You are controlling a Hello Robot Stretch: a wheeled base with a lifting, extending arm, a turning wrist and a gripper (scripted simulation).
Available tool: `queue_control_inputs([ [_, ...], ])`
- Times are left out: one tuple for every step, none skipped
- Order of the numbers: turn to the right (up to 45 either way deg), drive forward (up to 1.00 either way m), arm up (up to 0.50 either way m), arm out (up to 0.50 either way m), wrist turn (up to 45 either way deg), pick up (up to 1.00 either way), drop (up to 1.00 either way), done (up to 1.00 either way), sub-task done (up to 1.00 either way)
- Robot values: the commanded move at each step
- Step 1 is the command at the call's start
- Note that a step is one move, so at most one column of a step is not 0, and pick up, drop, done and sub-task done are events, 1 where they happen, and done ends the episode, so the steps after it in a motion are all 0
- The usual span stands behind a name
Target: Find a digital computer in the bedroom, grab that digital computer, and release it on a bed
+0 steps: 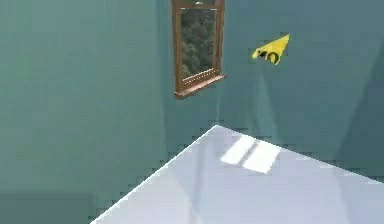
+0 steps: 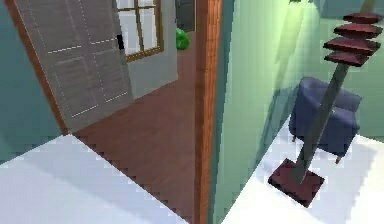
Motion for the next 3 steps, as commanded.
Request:
queue_control_inputs([
  [45.0, 0.00, 0.00, 0.00, 0.0, 0.00, 0.00, 0.00, 0.00],
  [15.0, 0.00, 0.00, 0.00, 0.0, 0.00, 0.00, 0.00, 0.00],
  [0.0, 1.00, 0.00, 0.00, 0.0, 0.00, 0.00, 0.00, 0.00],
])
